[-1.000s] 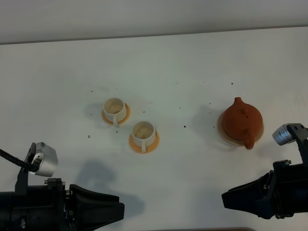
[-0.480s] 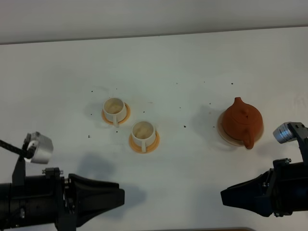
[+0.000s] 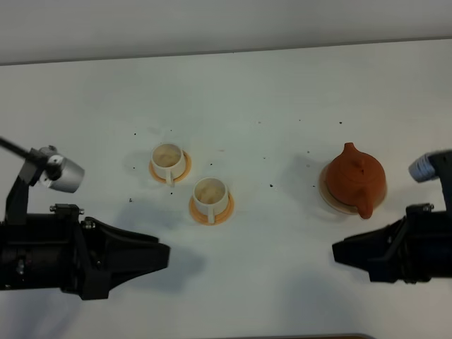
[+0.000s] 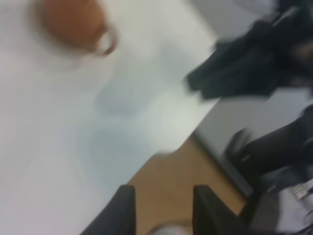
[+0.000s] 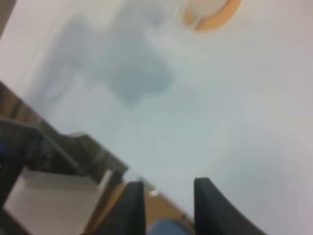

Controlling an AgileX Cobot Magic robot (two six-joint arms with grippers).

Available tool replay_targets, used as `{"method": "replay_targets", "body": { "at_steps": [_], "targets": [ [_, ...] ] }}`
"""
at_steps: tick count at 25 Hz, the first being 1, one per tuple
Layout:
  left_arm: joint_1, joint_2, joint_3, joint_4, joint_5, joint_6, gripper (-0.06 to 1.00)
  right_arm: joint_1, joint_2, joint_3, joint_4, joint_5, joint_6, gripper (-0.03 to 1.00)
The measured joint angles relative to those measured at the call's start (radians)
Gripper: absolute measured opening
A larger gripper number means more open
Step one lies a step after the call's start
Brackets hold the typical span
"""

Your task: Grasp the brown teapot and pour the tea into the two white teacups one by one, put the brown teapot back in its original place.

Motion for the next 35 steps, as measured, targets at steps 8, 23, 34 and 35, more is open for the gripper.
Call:
{"method": "replay_targets", "body": {
  "at_steps": [8,23,34,35],
  "targets": [
    [0.000,-0.101,-0.178,0.667,0.069,-0.622,0.26,0.000,0.000,-0.153,-0.186,-0.026,0.157,0.24],
    [0.000,-0.602,-0.046,1.100,0.243,-0.953,0.26,0.000,0.000,-0.209,-0.249,-0.056,0.222,0.24],
    [0.000,-0.841,0.009,1.096,0.205,-0.949,0.26,0.001,0.000,-0.209,-0.249,-0.056,0.226,0.24],
    [0.000,-0.847,0.009,1.096,0.205,-0.949,0.26,0.001,0.000,-0.209,-0.249,-0.056,0.226,0.24]
  ]
}}
